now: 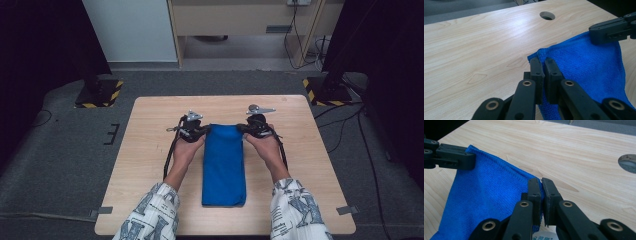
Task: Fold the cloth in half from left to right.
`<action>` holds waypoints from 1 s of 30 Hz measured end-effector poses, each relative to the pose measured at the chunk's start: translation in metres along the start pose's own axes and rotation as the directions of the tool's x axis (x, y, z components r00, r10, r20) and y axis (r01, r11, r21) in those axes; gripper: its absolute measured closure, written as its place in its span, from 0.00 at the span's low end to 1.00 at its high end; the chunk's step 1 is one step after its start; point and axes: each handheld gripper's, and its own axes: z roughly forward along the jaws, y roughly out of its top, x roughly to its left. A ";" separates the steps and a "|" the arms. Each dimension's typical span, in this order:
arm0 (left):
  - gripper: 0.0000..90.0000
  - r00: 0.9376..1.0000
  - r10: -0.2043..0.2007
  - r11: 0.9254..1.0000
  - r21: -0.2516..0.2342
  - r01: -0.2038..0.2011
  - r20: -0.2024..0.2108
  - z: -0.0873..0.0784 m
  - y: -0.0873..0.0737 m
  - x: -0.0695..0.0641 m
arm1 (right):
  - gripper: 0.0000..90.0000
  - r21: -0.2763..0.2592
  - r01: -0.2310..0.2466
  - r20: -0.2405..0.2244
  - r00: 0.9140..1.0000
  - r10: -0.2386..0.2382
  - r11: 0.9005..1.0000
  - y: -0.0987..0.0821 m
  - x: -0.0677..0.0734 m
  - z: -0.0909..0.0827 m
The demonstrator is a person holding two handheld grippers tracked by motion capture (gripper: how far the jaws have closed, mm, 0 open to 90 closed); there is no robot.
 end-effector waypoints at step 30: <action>0.96 1.000 -0.026 0.997 -0.067 0.026 0.005 -0.009 0.016 0.008 | 0.96 -0.033 0.032 0.020 0.999 -0.031 0.999 0.030 0.004 -0.008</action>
